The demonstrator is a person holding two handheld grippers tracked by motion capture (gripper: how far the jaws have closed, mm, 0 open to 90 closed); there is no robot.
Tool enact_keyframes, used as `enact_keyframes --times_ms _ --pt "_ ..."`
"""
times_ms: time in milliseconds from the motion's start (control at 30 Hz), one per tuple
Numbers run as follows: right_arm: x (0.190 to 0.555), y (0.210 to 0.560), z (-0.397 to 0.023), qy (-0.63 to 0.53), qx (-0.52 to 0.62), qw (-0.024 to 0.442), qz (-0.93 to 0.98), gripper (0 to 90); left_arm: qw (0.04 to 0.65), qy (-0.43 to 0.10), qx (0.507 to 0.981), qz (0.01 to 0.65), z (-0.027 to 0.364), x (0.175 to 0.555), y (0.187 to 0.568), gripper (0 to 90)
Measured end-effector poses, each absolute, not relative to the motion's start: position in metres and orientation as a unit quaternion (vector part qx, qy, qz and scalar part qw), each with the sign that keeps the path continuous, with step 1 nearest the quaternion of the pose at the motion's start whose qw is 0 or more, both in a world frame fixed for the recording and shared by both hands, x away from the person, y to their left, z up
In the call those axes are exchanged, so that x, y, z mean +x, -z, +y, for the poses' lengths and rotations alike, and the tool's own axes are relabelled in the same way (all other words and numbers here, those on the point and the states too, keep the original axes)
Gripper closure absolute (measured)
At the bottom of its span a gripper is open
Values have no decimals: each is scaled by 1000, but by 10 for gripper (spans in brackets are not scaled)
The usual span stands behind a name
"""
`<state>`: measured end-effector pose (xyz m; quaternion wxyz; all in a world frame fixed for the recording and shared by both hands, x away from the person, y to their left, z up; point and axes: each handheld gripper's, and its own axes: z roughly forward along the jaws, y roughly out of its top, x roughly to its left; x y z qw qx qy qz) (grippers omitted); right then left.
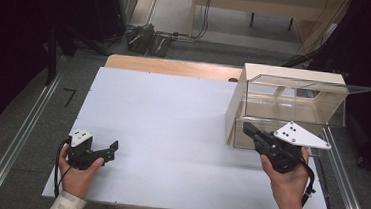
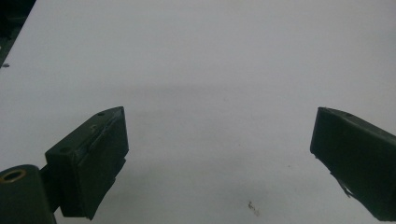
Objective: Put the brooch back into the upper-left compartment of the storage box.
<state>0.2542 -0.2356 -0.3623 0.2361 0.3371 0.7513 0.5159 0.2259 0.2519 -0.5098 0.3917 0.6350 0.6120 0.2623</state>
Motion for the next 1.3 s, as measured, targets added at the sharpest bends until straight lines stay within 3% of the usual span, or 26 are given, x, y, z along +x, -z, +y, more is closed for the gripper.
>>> enact_keyframes --times_ms 1300 --pt "282 349 -262 -531 376 258 714 880 393 -262 634 613 252 226 510 49"
